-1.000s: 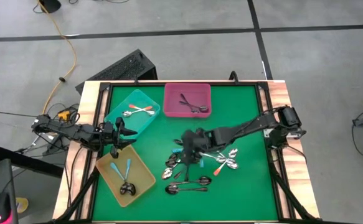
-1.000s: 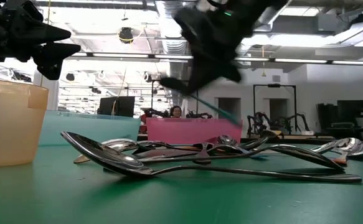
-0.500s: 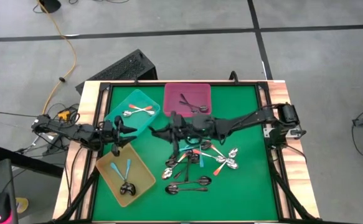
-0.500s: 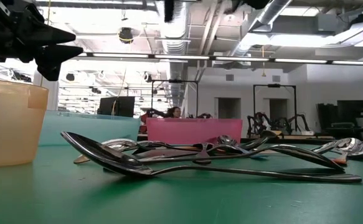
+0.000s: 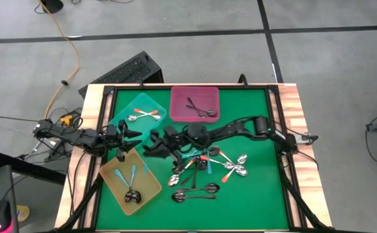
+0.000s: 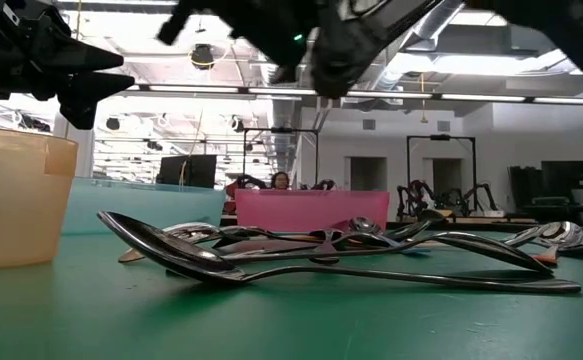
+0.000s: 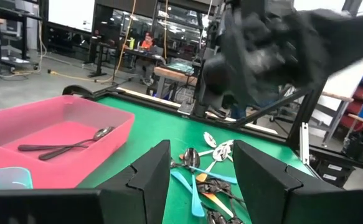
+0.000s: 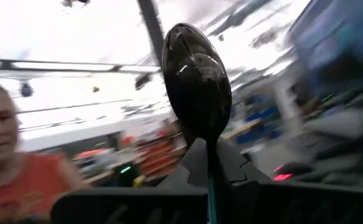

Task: Sort silverware by color (type)
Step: Put the blue spoon into the orange bin

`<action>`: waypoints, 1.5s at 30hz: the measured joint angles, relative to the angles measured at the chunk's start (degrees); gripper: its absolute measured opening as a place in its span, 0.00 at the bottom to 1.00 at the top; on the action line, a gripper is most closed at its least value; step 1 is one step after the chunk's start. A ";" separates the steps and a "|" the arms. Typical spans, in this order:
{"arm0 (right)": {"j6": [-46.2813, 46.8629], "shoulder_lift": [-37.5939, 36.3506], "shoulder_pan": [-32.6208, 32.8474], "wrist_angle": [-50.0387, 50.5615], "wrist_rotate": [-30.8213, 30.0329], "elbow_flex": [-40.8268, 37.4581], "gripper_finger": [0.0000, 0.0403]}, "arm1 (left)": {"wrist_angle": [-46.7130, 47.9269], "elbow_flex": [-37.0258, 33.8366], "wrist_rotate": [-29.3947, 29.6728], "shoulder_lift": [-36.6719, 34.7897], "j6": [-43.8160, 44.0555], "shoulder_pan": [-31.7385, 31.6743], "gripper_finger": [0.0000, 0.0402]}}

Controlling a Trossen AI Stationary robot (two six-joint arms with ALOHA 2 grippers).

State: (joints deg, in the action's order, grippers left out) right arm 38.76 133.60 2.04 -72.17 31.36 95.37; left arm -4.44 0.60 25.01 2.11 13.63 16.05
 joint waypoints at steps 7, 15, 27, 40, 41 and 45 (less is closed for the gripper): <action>6.00 10.31 -0.41 9.94 7.33 13.51 0.02 | 0.35 -0.02 1.51 0.11 -0.14 -0.01 0.39; 6.16 14.41 -0.22 22.34 9.31 17.90 0.02 | -0.05 -0.02 1.25 0.11 -0.41 -0.02 0.39; 4.15 14.01 0.52 30.46 7.78 17.76 0.02 | -0.03 -0.02 2.54 0.11 -0.94 -0.02 0.39; 4.33 13.99 0.53 32.10 6.01 17.78 0.02 | -0.03 -0.02 2.83 0.11 -1.61 -0.02 0.39; 4.34 13.99 0.53 32.10 6.01 17.78 0.02 | -0.03 -0.02 2.87 0.11 -1.81 -0.02 0.39; 4.57 13.99 0.82 33.14 5.54 17.78 0.02 | -0.03 -0.02 3.58 0.11 -1.86 -0.01 0.39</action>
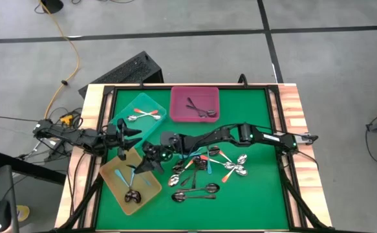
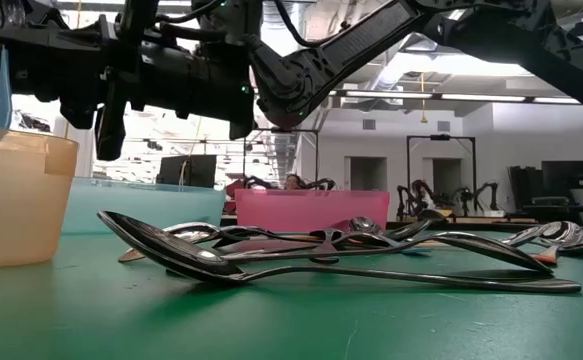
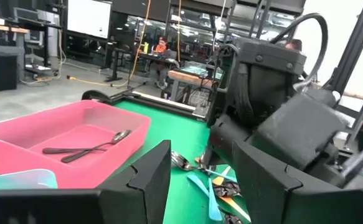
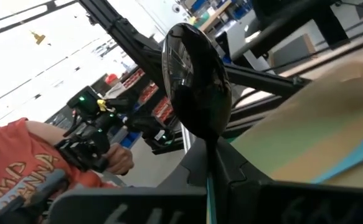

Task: Sort silverware by color (type)
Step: Put the blue spoon into the orange bin

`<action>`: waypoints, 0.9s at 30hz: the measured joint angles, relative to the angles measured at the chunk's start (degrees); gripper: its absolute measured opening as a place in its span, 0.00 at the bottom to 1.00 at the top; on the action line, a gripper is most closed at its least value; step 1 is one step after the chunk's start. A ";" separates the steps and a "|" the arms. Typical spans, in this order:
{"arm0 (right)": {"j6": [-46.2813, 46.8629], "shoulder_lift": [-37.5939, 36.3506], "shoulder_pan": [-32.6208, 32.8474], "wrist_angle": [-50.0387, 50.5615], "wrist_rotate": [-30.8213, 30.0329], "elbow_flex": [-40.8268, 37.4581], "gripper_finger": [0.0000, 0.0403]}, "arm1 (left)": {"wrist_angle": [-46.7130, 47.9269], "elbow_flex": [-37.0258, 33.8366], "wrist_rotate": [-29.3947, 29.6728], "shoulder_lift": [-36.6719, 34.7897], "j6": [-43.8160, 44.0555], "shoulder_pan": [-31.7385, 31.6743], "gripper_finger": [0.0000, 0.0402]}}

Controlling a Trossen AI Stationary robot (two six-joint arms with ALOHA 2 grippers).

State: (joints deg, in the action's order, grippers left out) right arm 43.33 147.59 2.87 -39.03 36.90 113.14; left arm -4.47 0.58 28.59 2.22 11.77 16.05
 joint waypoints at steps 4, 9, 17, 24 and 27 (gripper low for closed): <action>-0.07 0.00 0.12 1.59 -0.28 0.00 0.02 | 0.00 0.00 0.29 0.00 0.00 0.01 0.39; 0.19 0.00 0.21 2.03 0.01 0.00 0.02 | 0.00 0.00 0.44 0.00 0.00 0.01 0.39; -5.89 0.00 0.64 17.57 1.56 6.42 0.02 | -0.01 0.00 0.80 0.00 0.00 0.01 0.39; -14.46 0.00 2.38 26.22 0.16 10.54 0.02 | -0.02 0.00 0.82 0.00 0.76 0.01 0.39; -13.11 1.02 2.20 23.73 0.26 11.04 0.02 | -0.04 0.00 1.04 0.00 0.70 0.01 0.39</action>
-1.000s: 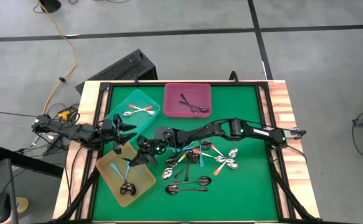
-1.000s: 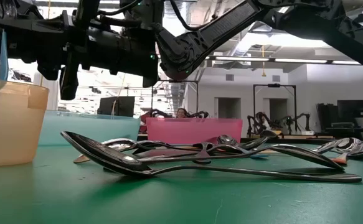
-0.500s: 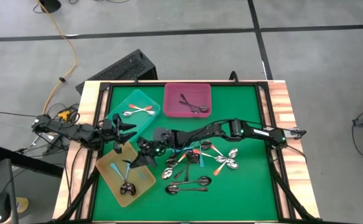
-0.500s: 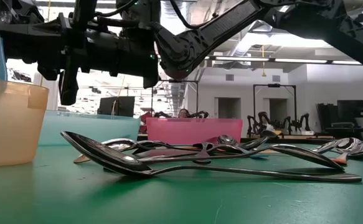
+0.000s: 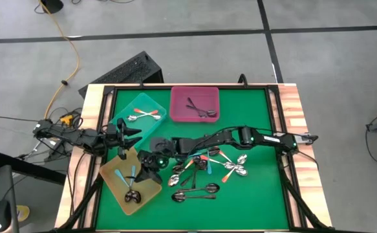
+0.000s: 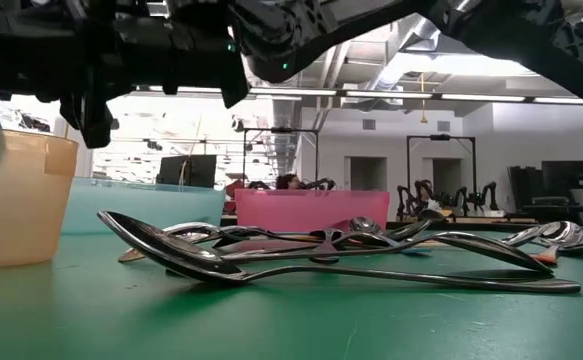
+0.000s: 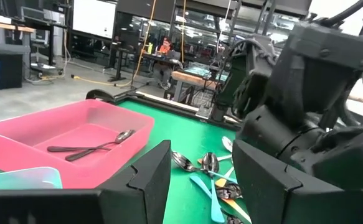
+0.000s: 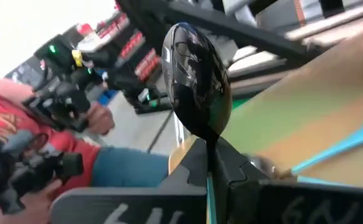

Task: Sort silverware by color (type)
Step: Put the blue spoon into the orange bin

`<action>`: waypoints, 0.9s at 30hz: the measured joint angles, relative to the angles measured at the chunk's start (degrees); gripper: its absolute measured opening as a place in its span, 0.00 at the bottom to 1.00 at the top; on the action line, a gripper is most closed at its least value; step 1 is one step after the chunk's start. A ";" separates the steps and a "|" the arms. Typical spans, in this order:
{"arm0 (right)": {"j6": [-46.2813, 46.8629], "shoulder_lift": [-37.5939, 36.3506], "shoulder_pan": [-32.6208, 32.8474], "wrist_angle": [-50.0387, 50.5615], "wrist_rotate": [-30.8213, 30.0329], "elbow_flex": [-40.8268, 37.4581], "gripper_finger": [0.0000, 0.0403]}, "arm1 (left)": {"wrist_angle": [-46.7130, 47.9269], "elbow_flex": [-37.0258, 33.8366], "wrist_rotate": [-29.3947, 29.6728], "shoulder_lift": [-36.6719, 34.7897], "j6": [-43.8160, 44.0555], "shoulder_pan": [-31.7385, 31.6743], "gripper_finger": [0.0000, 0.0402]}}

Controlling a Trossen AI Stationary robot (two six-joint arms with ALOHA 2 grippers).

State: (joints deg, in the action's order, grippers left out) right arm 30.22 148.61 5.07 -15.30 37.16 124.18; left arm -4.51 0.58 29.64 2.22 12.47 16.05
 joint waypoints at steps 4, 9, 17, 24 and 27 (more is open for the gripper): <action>3.33 4.69 -0.49 -0.47 2.04 6.81 0.02 | -0.06 0.00 -0.01 -0.01 0.24 0.00 0.39; 5.96 7.40 -0.62 -0.79 4.90 9.54 0.02 | -0.01 0.00 -0.32 -0.08 0.48 0.00 0.39; 4.47 7.57 -0.75 3.34 1.64 10.78 0.02 | -0.09 0.00 0.17 0.07 0.06 0.00 0.39; 4.01 7.55 -0.82 3.66 1.73 10.79 0.02 | -0.09 0.00 0.40 0.09 0.22 0.00 0.39; 3.99 7.55 -0.82 4.14 1.52 10.79 0.05 | -0.09 0.00 0.71 0.09 0.22 0.00 0.39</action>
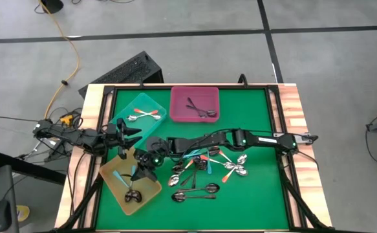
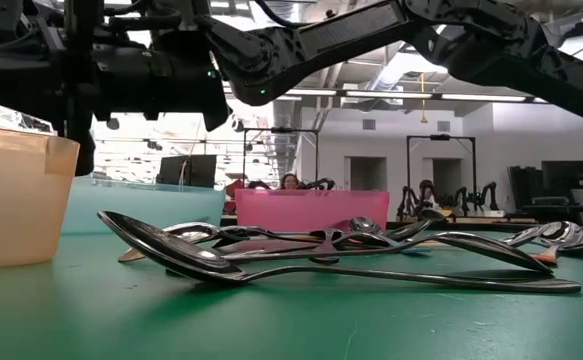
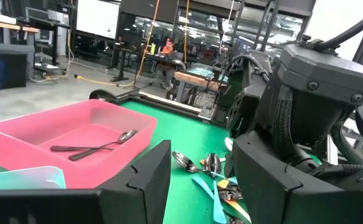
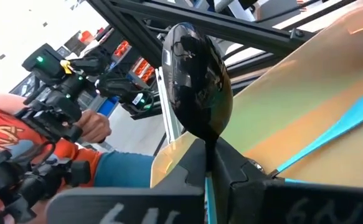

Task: Sort silverware by color (type)
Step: Put the blue spoon into the orange bin, then put the orange spoon into the blue bin

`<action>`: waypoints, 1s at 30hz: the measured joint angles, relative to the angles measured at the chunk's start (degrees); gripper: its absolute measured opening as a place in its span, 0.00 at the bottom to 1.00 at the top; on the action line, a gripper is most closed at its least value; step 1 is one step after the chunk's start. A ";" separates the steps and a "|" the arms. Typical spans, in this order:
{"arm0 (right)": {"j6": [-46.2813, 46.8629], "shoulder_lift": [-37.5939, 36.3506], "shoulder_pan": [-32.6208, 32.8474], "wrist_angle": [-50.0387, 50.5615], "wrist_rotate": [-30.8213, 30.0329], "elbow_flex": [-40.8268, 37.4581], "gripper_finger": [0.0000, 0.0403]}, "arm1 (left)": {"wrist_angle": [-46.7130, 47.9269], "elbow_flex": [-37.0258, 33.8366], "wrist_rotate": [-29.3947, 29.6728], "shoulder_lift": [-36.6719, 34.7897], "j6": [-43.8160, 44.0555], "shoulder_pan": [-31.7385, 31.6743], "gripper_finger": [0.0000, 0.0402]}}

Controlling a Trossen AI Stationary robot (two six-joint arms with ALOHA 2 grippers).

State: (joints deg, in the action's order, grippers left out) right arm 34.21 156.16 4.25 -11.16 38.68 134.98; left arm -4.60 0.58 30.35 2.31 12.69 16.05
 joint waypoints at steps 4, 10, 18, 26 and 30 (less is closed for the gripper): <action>0.25 0.00 -0.25 0.65 -0.92 0.00 0.12 | 0.01 0.00 0.02 0.00 0.04 0.00 0.39; 0.25 0.00 -0.31 0.47 -1.15 0.00 0.19 | 0.02 0.00 0.04 0.00 0.09 0.00 0.39; 0.25 0.00 -0.42 0.21 -1.20 0.00 0.28 | 0.02 0.00 0.04 0.00 0.28 0.00 0.39; -0.97 0.00 -1.07 -1.20 -0.86 0.00 0.40 | 0.02 0.00 0.07 0.00 0.46 0.00 0.39; -3.39 -1.11 -1.49 -1.52 -0.28 0.04 0.41 | 0.02 0.00 0.07 0.00 0.57 0.00 0.39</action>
State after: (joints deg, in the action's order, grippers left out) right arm 30.82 155.05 2.76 -12.68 38.40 135.02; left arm -4.58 0.58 30.41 2.31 13.26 16.05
